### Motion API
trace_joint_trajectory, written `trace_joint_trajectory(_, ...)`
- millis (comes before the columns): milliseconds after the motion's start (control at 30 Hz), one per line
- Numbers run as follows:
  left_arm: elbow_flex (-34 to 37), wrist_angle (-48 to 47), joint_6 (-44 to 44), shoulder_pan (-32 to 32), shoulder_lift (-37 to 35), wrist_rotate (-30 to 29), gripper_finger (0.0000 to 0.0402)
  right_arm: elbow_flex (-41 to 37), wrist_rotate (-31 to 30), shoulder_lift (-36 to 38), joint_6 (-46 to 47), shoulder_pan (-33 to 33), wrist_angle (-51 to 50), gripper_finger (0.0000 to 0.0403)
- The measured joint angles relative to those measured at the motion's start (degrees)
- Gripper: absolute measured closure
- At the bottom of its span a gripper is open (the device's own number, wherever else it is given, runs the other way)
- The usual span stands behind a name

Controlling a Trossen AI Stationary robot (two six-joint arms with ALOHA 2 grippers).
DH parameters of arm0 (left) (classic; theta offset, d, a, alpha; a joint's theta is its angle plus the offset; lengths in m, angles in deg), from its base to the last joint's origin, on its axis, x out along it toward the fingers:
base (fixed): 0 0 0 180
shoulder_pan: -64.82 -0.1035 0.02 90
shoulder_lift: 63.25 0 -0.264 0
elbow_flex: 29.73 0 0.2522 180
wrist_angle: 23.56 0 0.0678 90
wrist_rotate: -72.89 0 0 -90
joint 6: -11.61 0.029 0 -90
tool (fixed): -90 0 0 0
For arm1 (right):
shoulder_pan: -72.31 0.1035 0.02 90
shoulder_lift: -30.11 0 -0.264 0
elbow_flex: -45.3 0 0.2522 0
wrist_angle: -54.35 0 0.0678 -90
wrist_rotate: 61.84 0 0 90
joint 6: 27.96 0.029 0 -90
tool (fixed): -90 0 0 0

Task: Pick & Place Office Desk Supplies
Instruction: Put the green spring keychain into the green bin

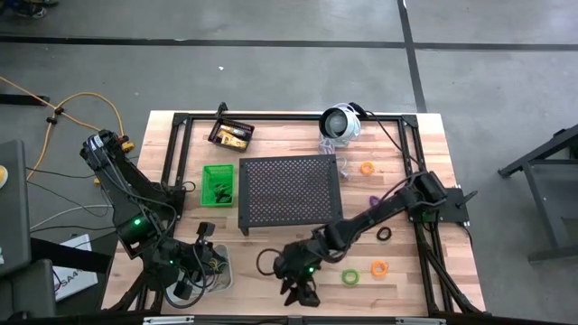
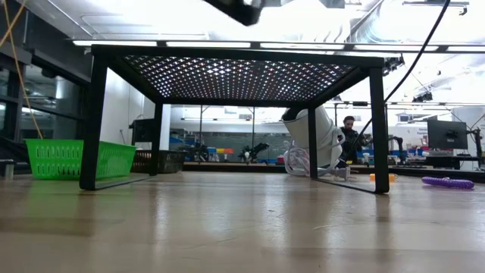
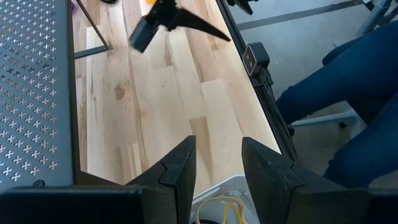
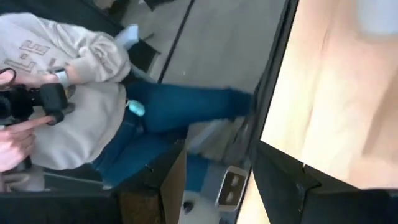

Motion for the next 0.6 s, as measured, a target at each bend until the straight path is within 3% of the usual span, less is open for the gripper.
trace_joint_trajectory(600,0.0,0.0,0.0,0.0,0.0,0.0,0.0279,0.0,-8.6,0.4,16.6,6.6,-22.5,0.0237)
